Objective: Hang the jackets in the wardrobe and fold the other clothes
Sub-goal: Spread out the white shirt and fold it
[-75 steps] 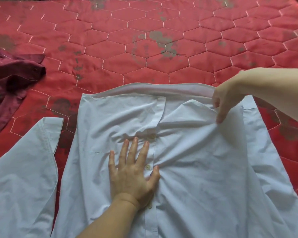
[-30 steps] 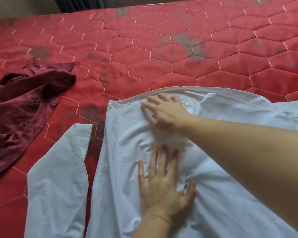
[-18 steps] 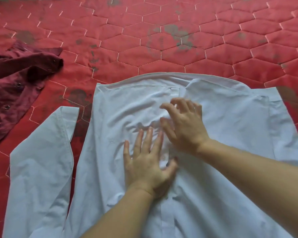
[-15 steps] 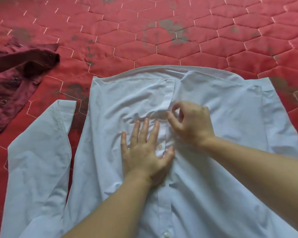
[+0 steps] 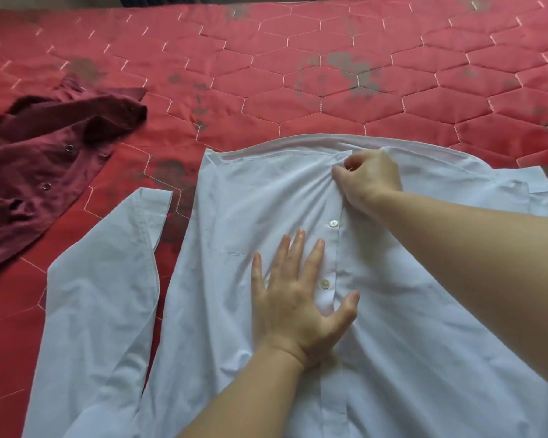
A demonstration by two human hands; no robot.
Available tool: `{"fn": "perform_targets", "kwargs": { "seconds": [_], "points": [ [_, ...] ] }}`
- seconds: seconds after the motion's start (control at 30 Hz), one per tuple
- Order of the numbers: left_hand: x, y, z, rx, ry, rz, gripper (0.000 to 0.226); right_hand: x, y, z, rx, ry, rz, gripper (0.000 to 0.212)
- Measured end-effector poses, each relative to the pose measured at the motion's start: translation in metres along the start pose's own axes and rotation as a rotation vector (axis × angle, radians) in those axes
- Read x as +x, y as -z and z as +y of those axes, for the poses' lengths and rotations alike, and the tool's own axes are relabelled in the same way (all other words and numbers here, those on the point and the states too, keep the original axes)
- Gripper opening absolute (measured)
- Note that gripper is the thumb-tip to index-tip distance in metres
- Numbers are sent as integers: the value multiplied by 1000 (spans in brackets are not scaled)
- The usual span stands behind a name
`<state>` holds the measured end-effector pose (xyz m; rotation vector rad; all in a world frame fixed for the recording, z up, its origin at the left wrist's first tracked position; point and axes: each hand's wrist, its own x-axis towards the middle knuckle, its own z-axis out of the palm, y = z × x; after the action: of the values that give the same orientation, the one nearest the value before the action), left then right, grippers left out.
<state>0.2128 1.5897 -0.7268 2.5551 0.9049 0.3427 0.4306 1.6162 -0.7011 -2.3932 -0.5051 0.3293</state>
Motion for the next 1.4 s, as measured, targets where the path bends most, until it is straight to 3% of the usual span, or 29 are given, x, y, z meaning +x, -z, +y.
{"fn": "perform_targets", "kwargs": {
  "seconds": [0.1, 0.17, 0.3, 0.47, 0.53, 0.6, 0.67, 0.73, 0.83, 0.97, 1.13, 1.2, 1.3, 1.4],
  "points": [
    [2, -2, 1, 94, 18, -50, 80, -15, 1, -3, 118, -7, 32, 17],
    [3, -4, 1, 126, 14, -63, 82, -46, 6, 3, 170, 141, 59, 36],
    [1, -6, 1, 167, 44, -75, 82, -138, 25, 48, -38, 381, 47, 42],
    [11, 16, -1, 112, 96, -381, 81, -210, 77, 115, -530, 363, -172, 58],
    [-6, 20, 7, 142, 74, -381, 71, -225, 93, 132, -514, 341, -191, 58],
    [-42, 17, 25, 253, -55, -308, 65, -237, 108, 139, -356, 328, -64, 53],
    [-79, 11, 56, 249, -221, -324, 63, -241, 129, 151, -286, 197, 130, 51],
    [-109, 3, 90, 193, -368, -411, 61, -242, 155, 174, -277, -62, 225, 52],
    [-140, -7, 136, 123, -480, -456, 61, -248, 192, 210, -319, -385, 130, 54],
    [-173, -24, 170, 112, -428, -570, 69, -261, 216, 237, -271, -392, -82, 30],
    [-184, -34, 175, 210, -327, -637, 81, -291, 257, 281, -187, -513, 125, 24],
    [-181, -33, 181, 212, -286, -671, 81, -310, 275, 302, -218, -589, 135, 20],
    [-182, -34, 198, 197, -299, -562, 72, -335, 292, 317, -256, -678, 73, 16],
    [-196, -35, 224, 77, -518, -402, 54, -349, 294, 317, -83, -730, -46, 18]
  ]
}}
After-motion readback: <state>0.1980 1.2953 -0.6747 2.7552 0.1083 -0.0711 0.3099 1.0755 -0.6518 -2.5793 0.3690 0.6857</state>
